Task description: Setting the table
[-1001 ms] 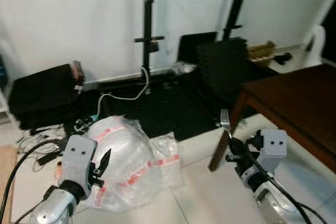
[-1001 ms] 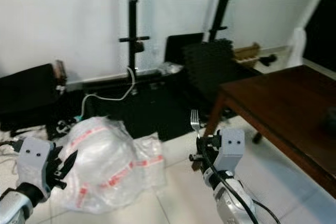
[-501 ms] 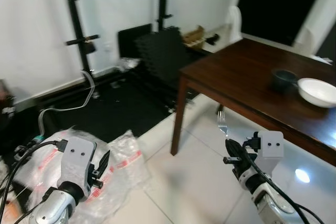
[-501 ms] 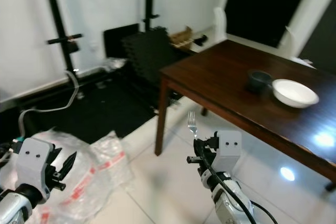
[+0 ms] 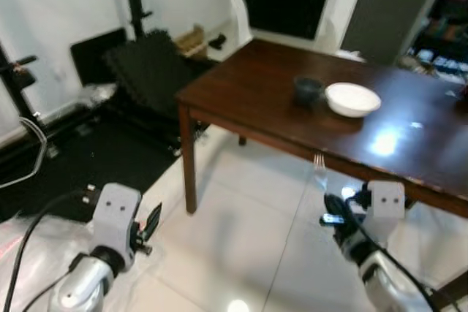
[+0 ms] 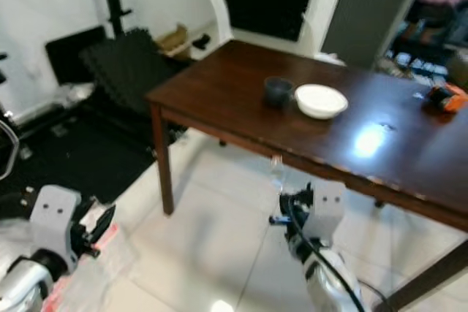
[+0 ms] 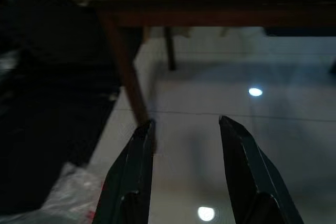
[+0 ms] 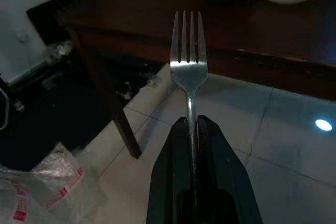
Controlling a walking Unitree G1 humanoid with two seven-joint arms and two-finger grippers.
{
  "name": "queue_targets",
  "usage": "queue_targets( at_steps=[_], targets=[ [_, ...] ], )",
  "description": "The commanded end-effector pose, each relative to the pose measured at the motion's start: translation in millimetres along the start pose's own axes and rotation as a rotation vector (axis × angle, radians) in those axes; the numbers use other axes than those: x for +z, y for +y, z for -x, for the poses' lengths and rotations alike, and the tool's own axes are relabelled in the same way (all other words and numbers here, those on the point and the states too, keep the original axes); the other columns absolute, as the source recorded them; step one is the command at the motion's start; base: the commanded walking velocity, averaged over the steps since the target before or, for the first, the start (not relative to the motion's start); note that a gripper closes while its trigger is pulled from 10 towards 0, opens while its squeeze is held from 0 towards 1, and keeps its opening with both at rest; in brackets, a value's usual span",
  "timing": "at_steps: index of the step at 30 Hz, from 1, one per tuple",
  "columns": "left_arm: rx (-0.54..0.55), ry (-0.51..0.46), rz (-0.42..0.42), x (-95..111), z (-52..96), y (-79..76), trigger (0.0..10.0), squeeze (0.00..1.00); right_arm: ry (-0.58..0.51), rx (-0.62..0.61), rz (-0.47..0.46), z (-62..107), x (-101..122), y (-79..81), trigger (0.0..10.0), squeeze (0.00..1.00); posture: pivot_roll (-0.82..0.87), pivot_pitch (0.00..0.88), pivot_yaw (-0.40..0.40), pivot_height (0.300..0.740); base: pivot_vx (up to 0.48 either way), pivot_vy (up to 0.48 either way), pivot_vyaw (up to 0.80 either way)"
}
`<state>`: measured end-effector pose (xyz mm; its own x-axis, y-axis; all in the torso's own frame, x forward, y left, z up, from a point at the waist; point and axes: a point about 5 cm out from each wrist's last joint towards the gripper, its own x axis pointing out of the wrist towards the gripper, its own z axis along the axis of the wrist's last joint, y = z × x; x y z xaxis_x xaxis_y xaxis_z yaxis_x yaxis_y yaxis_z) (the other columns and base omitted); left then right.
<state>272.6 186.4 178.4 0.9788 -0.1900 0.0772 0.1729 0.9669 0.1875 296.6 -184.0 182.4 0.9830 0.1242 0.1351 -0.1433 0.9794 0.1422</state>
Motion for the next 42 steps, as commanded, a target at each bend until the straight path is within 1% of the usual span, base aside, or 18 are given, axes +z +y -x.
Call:
queue_targets(
  at_steps=[1,16,20,24,26,29,30,42],
  targets=[
    [-0.010,0.025,0.011,-6,2.2,-2.1,10.0,0.00,0.024,-0.013,0.002,2.8,-6,-2.1,10.0,0.00,0.04,0.168,0.051,0.740,0.000,0.000,-0.80],
    [-0.019,0.014,0.039,-4,-0.1,-4.8,10.0,0.00,0.022,-0.019,0.002,3.0,-6,-2.6,10.0,0.00,0.04,0.167,0.051,0.740,0.000,0.000,-0.80],
    [-0.005,0.019,0.044,-5,-2.0,-4.5,10.0,0.00,0.020,-0.022,0.003,2.9,-6,-2.7,10.0,0.00,0.04,0.167,0.052,0.740,0.000,0.000,-0.80],
    [-0.005,0.019,0.046,-5,-2.7,-4.5,10.0,0.00,0.018,-0.022,0.005,2.5,-5,-2.4,10.0,0.00,0.04,0.168,0.052,0.740,0.000,0.000,0.00],
    [0.003,0.029,0.031,-6,-4.6,-4.2,10.0,0.00,0.014,-0.019,0.004,1.8,-5,-1.3,10.0,0.00,0.04,0.166,0.052,0.740,0.000,0.000,0.00],
    [0.001,0.011,0.039,-5,-5.9,-5.0,10.0,0.00,0.008,-0.012,0.004,1.2,-4,0.1,10.0,0.00,0.04,0.167,0.052,0.740,0.000,0.000,0.00],
    [0.010,0.004,0.026,-4,-6.6,-5.0,10.0,0.00,0.000,-0.007,0.002,0.9,-3,1.1,10.0,0.00,0.03,0.166,0.053,0.740,0.480,0.000,0.00],
    [0.016,0.002,0.020,-5,-8.6,-7.2,10.0,0.00,-0.032,0.017,-0.013,-0.3,2,5.9,10.0,0.00,0.03,0.162,0.054,0.740,0.480,0.000,0.00]
  ],
)
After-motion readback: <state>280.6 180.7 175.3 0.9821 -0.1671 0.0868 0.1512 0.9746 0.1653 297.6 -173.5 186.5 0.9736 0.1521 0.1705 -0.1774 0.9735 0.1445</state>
